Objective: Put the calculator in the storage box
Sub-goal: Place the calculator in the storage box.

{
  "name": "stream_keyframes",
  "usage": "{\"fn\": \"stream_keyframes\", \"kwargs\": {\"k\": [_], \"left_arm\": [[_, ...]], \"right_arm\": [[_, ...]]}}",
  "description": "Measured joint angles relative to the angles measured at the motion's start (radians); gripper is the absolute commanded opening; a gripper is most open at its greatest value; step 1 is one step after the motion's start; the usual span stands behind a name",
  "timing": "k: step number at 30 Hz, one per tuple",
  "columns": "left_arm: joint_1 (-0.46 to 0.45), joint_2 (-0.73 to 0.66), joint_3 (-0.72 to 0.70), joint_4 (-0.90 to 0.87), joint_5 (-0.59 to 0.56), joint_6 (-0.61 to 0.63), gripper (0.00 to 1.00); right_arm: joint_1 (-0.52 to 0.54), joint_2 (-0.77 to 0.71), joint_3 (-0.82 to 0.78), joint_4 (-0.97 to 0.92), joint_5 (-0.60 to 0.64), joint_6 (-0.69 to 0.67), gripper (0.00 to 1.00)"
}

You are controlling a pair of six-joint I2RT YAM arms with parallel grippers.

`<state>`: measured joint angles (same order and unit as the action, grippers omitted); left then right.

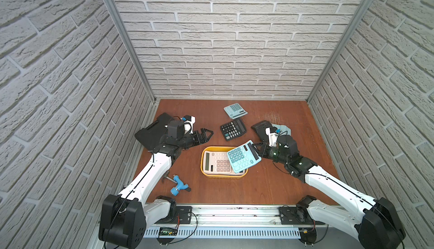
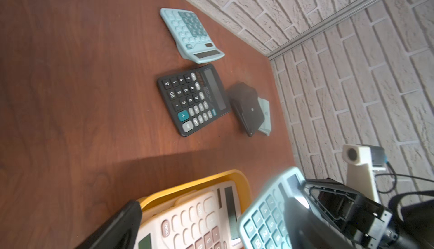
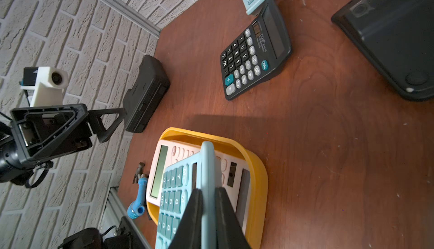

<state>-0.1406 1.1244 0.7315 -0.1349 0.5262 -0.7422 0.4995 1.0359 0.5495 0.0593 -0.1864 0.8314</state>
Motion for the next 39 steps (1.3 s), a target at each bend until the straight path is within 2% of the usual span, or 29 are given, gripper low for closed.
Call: {"fn": "stream_keyframes", "kwargs": {"k": [9, 16, 21, 30, 33, 38, 39], "left_arm": [[0.0, -0.025, -0.032, -0.01, -0.036, -0.002, 0.98], [-0.001, -0.04, -0.077, 0.013, -0.037, -0.011, 0.98], [-0.005, -0.04, -0.08, 0.036, -0.037, -0.014, 0.98], [-0.006, -0.038, -0.08, 0.047, -0.037, -0.014, 0.98], [-0.006, -0.035, -0.08, 0.047, -0.037, -0.014, 0.98], [-0.013, -0.031, -0.079, 0.04, -0.037, -0.01, 0.98], [-0.017, -0.031, -0.076, 0.033, -0.037, -0.007, 0.98]], "right_arm": [[0.148, 0.051, -0.129, 0.238, 0.259, 0.125, 0.03], [0.224, 0.192, -0.151, 0.444, 0.369, 0.181, 0.03], [0.264, 0.236, -0.182, 0.529, 0.427, 0.217, 0.05], [0.298, 0.215, -0.213, 0.528, 0.503, 0.266, 0.5], [0.299, 0.191, -0.212, 0.513, 0.506, 0.272, 0.6], [0.301, 0.113, -0.194, 0.394, 0.52, 0.263, 0.79], [0.301, 0.093, -0.183, 0.357, 0.527, 0.256, 0.88]]}}
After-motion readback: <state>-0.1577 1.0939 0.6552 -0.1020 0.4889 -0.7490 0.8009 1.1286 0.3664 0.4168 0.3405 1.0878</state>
